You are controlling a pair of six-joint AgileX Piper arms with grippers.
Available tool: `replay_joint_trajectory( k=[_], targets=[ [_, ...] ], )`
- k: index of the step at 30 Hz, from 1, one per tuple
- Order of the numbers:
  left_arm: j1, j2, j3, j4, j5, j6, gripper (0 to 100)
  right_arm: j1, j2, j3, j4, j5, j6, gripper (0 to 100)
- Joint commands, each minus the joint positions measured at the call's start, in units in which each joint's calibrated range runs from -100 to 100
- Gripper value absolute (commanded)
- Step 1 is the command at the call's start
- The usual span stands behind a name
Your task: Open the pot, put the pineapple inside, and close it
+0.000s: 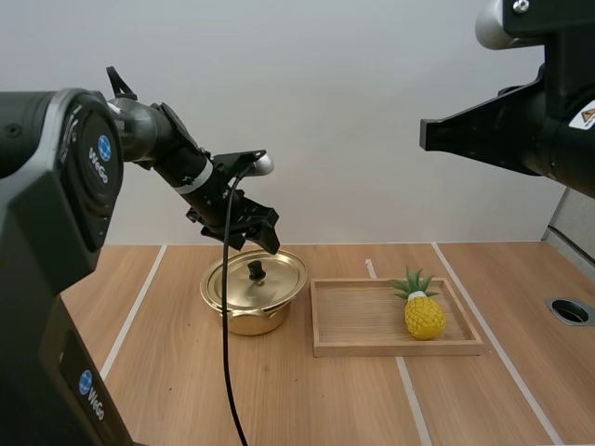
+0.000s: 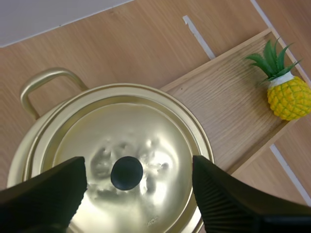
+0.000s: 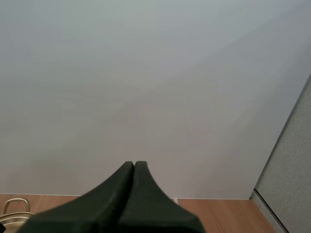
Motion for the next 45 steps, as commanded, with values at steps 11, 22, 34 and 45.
replay_joint_trajectory(
  k=[11,22,34,45],
  targets=[
    [-0.23,0.46,0.20,0.49,-1.09,0.17,100,-0.24,-0.07,-0.32,-0.47,1.19,0.14,0],
    [-0.23,4.90,0.20,0.49,2.53,0.17,100,-0.24,-0.07,-0.32,-0.47,1.78,0.14,0],
    [-0.23,7.45,0.20,0.49,1.77,0.17,100,-0.24,-0.07,-0.32,-0.47,1.78,0.14,0],
    [-0.23,7.45,0.20,0.49,0.86,0.88,100,-0.24,-0.07,-0.32,-0.47,2.15,0.14,0]
  ],
)
